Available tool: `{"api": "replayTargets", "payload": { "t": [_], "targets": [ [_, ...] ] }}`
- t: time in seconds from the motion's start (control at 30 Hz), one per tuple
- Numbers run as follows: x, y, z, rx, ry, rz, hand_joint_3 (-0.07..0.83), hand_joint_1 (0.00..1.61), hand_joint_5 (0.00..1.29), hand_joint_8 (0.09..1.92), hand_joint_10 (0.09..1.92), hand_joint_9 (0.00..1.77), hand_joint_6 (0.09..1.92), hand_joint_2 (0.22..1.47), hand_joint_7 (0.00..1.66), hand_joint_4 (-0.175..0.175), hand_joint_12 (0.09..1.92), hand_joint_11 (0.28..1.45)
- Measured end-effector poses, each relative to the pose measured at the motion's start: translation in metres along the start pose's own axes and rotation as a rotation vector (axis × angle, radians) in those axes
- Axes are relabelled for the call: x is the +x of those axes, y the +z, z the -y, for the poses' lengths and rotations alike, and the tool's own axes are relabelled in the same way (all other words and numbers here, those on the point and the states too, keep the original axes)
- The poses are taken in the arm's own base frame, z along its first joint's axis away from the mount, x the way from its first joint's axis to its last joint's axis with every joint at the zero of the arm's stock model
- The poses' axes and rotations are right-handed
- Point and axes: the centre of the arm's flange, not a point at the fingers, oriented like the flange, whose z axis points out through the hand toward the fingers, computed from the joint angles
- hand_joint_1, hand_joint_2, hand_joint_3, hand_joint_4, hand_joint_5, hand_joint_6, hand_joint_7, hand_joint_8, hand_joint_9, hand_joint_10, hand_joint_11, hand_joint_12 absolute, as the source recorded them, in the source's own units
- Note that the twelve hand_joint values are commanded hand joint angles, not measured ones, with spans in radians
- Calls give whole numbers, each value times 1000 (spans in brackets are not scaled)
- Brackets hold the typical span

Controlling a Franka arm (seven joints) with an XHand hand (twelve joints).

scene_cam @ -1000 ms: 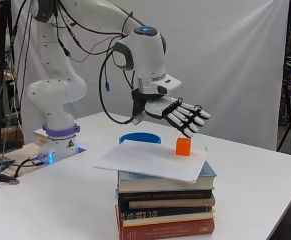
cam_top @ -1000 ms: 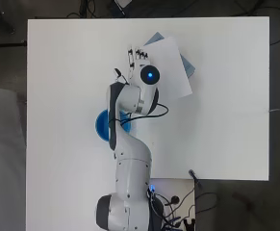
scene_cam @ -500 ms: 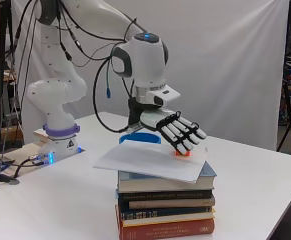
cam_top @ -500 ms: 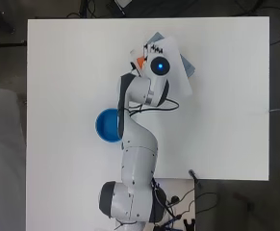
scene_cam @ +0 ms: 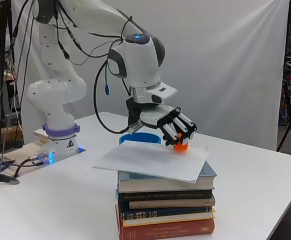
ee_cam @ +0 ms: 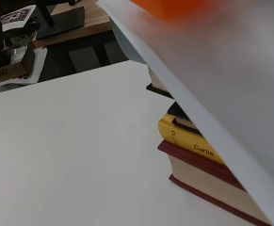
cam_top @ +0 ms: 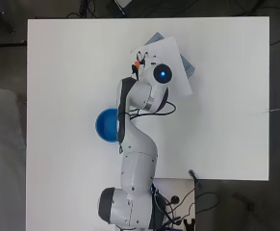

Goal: Teleoperate dual arm-hand system to pick and place objects

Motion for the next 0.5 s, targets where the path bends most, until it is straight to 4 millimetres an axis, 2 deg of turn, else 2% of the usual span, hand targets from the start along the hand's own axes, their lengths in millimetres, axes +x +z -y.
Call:
{"api": "replayTargets", "payload": {
  "t": [0.1,0.13,0.17,0.2,0.23,0.33,0.43,0.5],
  "targets": [
    [1,-15,1,-27,-1,-21,2,891,707,1684,1806,1139,1393,1252,904,175,1694,721],
    [3,-24,3,-40,-6,-35,4,996,676,1635,1783,1085,1359,1256,864,49,1666,690],
    [5,-33,8,-50,-19,-52,3,1081,655,1583,1758,1034,1335,1258,843,-47,1635,664],
    [8,-43,15,-60,-42,-70,2,1128,644,1544,1739,994,1326,1259,832,-95,1612,644],
    [8,-54,23,-71,-72,-88,2,1146,630,1515,1717,955,1343,1262,821,-104,1583,624],
    [0,-80,47,-86,-141,-129,2,1136,572,1485,1648,861,1444,1284,789,-81,1455,571],
    [-17,-92,81,-78,-188,-135,1,1130,549,1493,1619,835,1471,1295,777,-82,1412,562],
    [-31,-93,108,-71,-205,-125,1,1127,538,1506,1581,817,1478,1301,769,-87,1384,556]
  ]
}}
